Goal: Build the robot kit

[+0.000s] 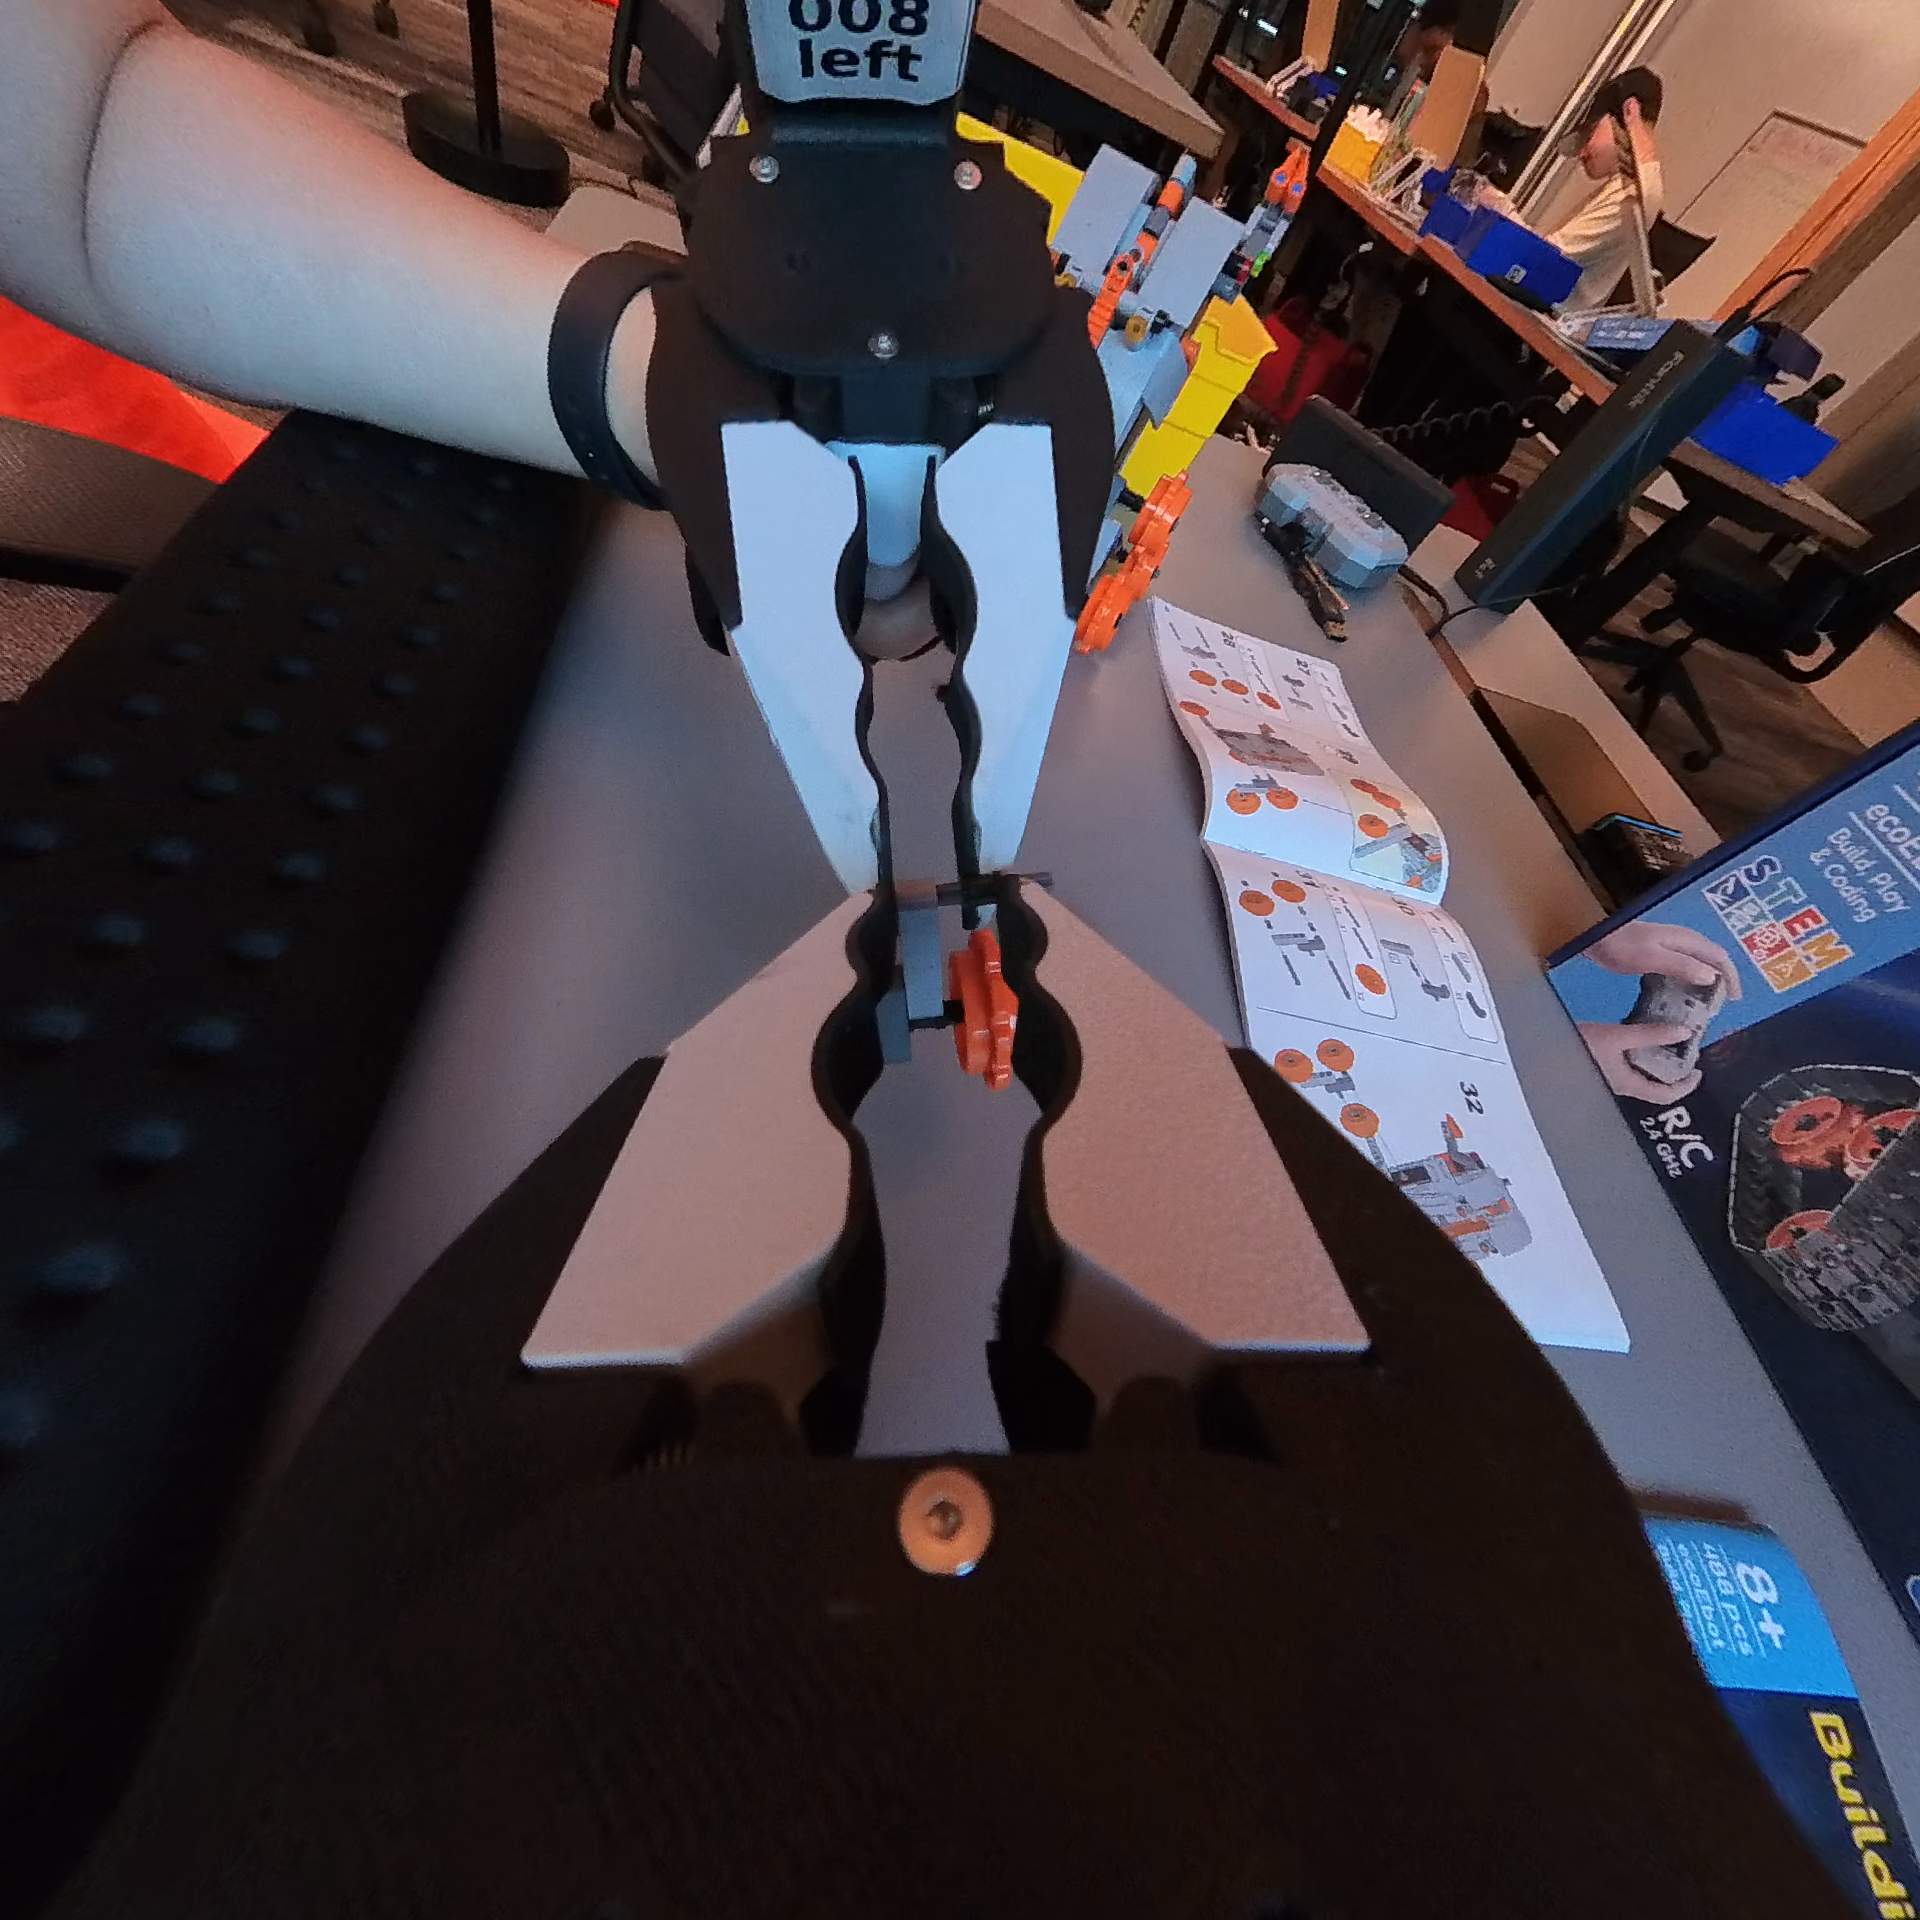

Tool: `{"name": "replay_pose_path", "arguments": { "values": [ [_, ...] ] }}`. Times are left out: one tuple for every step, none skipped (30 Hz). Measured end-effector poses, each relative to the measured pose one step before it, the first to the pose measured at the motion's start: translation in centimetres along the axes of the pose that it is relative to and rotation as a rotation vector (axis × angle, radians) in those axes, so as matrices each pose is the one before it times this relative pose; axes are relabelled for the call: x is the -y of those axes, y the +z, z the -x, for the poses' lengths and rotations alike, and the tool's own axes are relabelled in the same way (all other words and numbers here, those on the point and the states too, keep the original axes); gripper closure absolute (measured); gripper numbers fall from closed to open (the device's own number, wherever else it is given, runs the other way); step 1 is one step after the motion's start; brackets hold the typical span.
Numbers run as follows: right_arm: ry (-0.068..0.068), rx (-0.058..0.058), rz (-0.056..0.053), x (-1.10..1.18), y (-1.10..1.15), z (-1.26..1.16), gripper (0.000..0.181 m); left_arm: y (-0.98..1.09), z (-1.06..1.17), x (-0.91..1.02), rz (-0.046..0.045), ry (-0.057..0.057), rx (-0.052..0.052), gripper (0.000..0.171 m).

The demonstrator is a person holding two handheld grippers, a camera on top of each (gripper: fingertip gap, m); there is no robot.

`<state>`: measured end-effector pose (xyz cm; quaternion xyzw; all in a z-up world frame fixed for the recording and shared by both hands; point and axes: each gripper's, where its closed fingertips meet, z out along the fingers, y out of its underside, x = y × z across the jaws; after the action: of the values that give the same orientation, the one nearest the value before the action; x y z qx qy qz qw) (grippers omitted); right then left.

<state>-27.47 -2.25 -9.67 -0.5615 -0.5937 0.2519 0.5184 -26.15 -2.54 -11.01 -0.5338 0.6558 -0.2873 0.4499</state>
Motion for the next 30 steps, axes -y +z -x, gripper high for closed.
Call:
{"name": "replay_pose_path", "arguments": {
  "values": [
    [0.0002, -0.0017, -0.0025, 0.049, -0.020, -0.037, 0.162, -0.021, 0.024, 0.045, -0.00252, -0.0019, 0.0014, 0.159],
    [0.0006, 0.0016, -0.0007, 0.010, 0.005, 0.027, 0.162, -0.006, -0.013, -0.004, 0.00053, -0.0017, -0.0016, 0.159],
    [0.0014, 0.0006, 0.0017, -0.050, 0.024, 0.004, 0.162, 0.024, 0.005, -0.055, 0.00337, -0.0024, -0.0002, 0.159],
    [-0.0024, -0.0004, 0.0044, -0.077, 0.027, -0.001, 0.162, 0.044, 0.062, -0.094, 0.00490, -0.0058, 0.0033, 0.158],
    [-0.0031, 0.0017, 0.0056, -0.105, 0.053, 0.048, 0.162, 0.032, 0.058, -0.097, 0.00506, -0.0056, 0.0014, 0.155],
    [0.0011, 0.0022, 0.0019, -0.045, 0.062, 0.034, 0.162, 0.013, -0.046, -0.080, 0.00509, -0.0033, -0.0040, 0.156],
    [0.0011, 0.0016, -0.0009, -0.005, 0.028, 0.020, 0.162, -0.024, -0.011, -0.030, 0.00201, 0.0014, -0.0008, 0.155],
    [-0.0003, -0.0009, -0.0035, 0.052, 0.000, -0.012, 0.162, -0.030, 0.023, 0.037, -0.00231, 0.0060, 0.0027, 0.156],
    [-0.0019, -0.0018, -0.0049, 0.086, -0.042, -0.033, 0.162, -0.026, 0.035, 0.083, -0.00582, 0.0074, 0.0042, 0.156],
    [-0.0007, -0.0044, -0.0029, 0.045, -0.047, -0.077, 0.162, 0.003, 0.056, 0.063, -0.00484, -0.0009, 0.0043, 0.156],
    [0.0001, 0.0016, 0.0024, -0.041, -0.002, 0.019, 0.162, 0.033, -0.018, -0.023, 0.00159, -0.0108, -0.0037, 0.155],
    [-0.0032, -0.0022, 0.0043, -0.059, 0.016, -0.008, 0.162, 0.039, -0.006, -0.056, 0.00388, -0.0106, -0.0033, 0.155],
    [-0.0079, -0.0031, 0.0035, -0.022, 0.034, -0.002, 0.162, 0.007, 0.011, -0.048, 0.00272, -0.0059, -0.0018, 0.155],
    [-0.0021, -0.0024, 0.0006, 0.011, 0.014, -0.015, 0.162, -0.014, 0.028, 0.003, 0.00091, 0.0028, 0.0025, 0.155],
    [-0.0001, -0.0030, -0.0013, 0.027, -0.016, -0.054, 0.162, -0.011, 0.052, 0.023, -0.00159, 0.0020, 0.0055, 0.155],
    [-0.0013, -0.0005, -0.0009, 0.011, -0.027, -0.016, 0.162, 0.008, 0.029, 0.014, 0.00053, -0.0038, 0.0022, 0.155],
    [-0.0001, 0.0021, 0.0012, -0.034, -0.002, 0.035, 0.162, 0.013, 0.097, -0.029, 0.00330, -0.0066, 0.0044, 0.153],
    [-0.0012, 0.0007, 0.0017, -0.034, 0.034, 0.019, 0.162, 0.005, 0.054, -0.057, 0.00329, -0.0027, 0.0020, 0.151],
    [-0.0001, 0.0019, 0.0010, -0.029, 0.045, 0.024, 0.162, -0.020, -0.004, -0.027, 0.00161, 0.0009, -0.0008, 0.150],
    [0.0029, 0.0032, -0.0004, -0.006, 0.024, 0.043, 0.162, -0.007, -0.010, 0.001, -0.00037, 0.0081, 0.0011, 0.150],
    [0.0021, 0.0050, -0.0019, 0.016, -0.008, 0.049, 0.162, -0.006, -0.079, 0.060, -0.00416, 0.0182, 0.0004, 0.150],
    [0.0039, 0.0055, -0.0037, 0.030, -0.033, 0.050, 0.162, -0.005, -0.152, 0.058, -0.00399, 0.0275, -0.0004, 0.152],
    [0.0038, 0.0015, 0.0005, -0.048, 0.023, 0.002, 0.162, 0.017, 0.017, -0.049, 0.00410, 0.0242, 0.0111, 0.152],
    [-0.0040, -0.0018, 0.0067, -0.123, 0.048, -0.017, 0.162, 0.063, 0.024, -0.108, 0.00918, 0.0133, 0.0080, 0.152],
    [-0.0074, -0.0002, 0.0092, -0.148, 0.072, 0.046, 0.162, 0.068, -0.040, -0.140, 0.00913, 0.0058, 0.0006, 0.153],
    [-0.0019, 0.0013, 0.0052, -0.096, 0.057, 0.050, 0.162, 0.045, -0.051, -0.110, 0.00575, 0.0061, -0.0012, 0.153],
    [0.0040, 0.0054, 0.0001, -0.047, 0.039, 0.064, 0.162, 0.003, -0.068, -0.052, 0.00189, 0.0101, -0.0015, 0.153],
    [0.0072, 0.0075, -0.0046, 0.030, -0.006, 0.078, 0.162, -0.029, -0.074, 0.012, -0.00206, 0.0099, -0.0012, 0.153],
    [0.0059, 0.0052, -0.0074, 0.067, -0.039, 0.023, 0.162, -0.044, -0.030, 0.090, -0.00636, 0.0063, 0.0006, 0.153],
    [0.0062, 0.0029, -0.0063, 0.080, -0.061, -0.008, 0.162, -0.042, 0.000, 0.096, -0.00680, 0.0011, 0.0015, 0.153]
  ]
}}
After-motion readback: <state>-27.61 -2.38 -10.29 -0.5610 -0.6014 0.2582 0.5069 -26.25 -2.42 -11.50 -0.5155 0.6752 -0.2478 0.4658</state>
